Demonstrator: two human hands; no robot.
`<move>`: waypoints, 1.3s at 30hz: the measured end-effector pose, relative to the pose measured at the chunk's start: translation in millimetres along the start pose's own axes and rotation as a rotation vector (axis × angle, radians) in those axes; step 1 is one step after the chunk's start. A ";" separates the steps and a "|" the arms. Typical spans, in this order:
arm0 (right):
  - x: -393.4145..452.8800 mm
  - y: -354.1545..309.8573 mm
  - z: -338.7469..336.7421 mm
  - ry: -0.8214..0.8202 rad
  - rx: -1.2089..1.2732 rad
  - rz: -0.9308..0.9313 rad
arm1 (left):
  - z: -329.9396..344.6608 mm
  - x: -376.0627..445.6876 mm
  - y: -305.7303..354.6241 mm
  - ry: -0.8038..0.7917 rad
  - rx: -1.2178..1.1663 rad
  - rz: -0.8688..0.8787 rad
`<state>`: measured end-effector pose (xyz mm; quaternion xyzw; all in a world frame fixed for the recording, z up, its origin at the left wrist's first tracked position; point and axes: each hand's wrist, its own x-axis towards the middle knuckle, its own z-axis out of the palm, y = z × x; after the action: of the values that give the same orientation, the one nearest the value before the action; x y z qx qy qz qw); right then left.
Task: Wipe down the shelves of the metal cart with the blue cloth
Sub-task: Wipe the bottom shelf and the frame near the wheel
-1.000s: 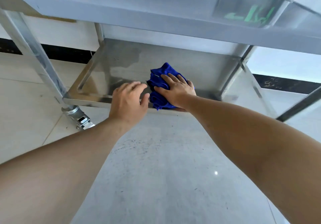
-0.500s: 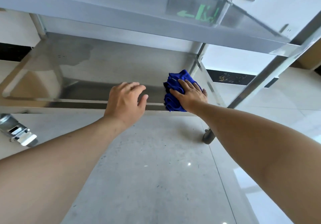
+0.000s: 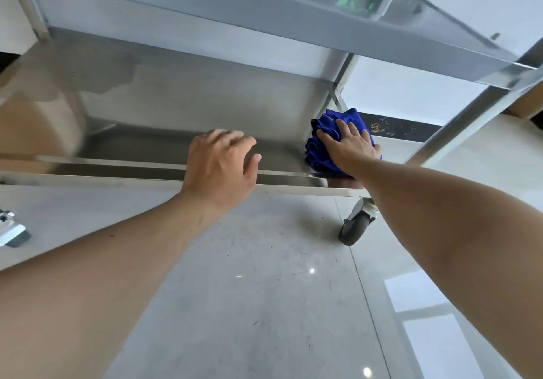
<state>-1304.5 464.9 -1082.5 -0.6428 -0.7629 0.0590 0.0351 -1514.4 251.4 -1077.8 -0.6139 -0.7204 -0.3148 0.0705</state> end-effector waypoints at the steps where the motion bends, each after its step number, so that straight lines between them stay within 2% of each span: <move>1: 5.7 -5.7 0.8 -0.004 0.003 0.002 | -2.7 -1.8 -6.3 0.005 0.009 -0.007; 6: 23.9 -39.6 3.6 -0.012 0.023 -0.003 | -17.4 -17.8 -43.2 0.027 0.064 -0.037; 14: 21.0 -112.7 11.9 -0.010 0.033 -0.150 | -36.4 -30.8 -88.2 0.078 0.088 -0.165; 25: -27.0 -283.3 38.5 -0.080 0.042 -0.449 | -77.9 -54.6 -141.1 0.077 0.114 -0.201; 34: -96.6 -442.2 62.9 -0.094 0.087 -0.707 | -108.7 -83.1 -179.3 0.200 0.069 -0.270; 39: -106.9 -484.8 66.3 -0.082 0.107 -0.777 | -121.8 -92.3 -203.2 0.201 0.126 -0.306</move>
<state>-1768.3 275.8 -1080.1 -0.3005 -0.9460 0.1066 0.0577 -1716.1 98.3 -1101.0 -0.4573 -0.8129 -0.3359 0.1316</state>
